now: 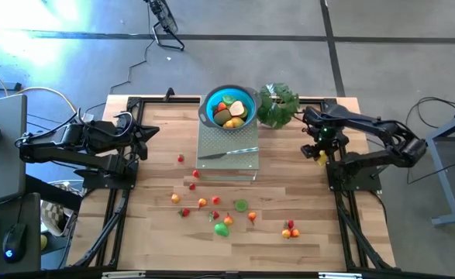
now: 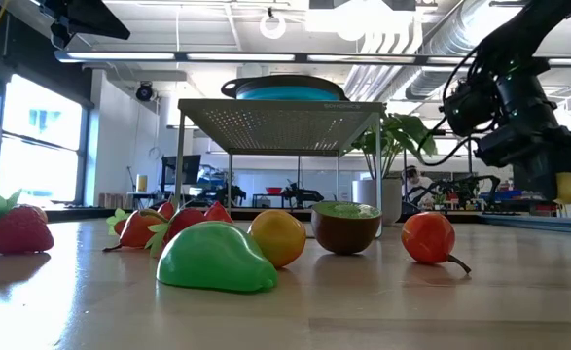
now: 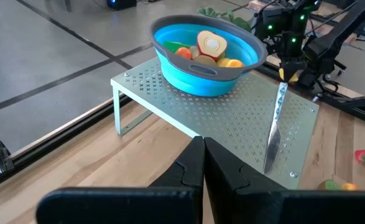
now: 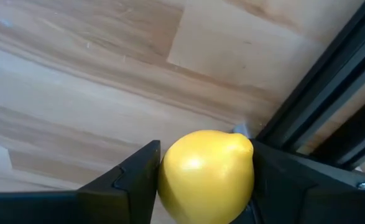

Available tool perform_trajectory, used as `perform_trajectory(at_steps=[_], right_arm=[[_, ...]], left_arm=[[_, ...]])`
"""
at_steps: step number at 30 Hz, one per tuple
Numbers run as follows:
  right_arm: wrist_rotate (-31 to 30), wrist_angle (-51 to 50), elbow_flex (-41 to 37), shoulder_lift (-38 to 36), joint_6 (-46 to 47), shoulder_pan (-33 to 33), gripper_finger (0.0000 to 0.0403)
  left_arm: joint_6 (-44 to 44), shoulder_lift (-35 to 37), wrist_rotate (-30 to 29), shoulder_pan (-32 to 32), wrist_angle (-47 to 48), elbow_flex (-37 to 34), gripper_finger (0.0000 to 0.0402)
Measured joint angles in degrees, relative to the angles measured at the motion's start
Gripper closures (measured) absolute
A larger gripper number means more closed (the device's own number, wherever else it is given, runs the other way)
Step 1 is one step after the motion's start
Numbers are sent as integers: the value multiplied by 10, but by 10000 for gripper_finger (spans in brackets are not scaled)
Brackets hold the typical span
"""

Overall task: Pick & Place Fruit
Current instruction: Put the yellow lemon in the blue bowl on the shelf

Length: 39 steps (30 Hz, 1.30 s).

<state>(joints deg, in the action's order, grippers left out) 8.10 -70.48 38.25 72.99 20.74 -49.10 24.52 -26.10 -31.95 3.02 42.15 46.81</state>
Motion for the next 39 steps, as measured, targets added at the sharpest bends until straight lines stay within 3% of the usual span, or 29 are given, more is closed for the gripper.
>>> perform_trajectory(at_steps=[26, 32, 39], right_arm=[[4, 86, 0, -7, 46, 0, 196], [52, 86, 20, -35, 41, 0, 197], [167, 86, 43, -88, 34, 0, 199]], left_arm=[[11, 0, -5, 0, 0, 0, 398], [11, 0, -6, 0, 0, 0, 398], [11, 0, -6, 0, 0, 0, 398]])
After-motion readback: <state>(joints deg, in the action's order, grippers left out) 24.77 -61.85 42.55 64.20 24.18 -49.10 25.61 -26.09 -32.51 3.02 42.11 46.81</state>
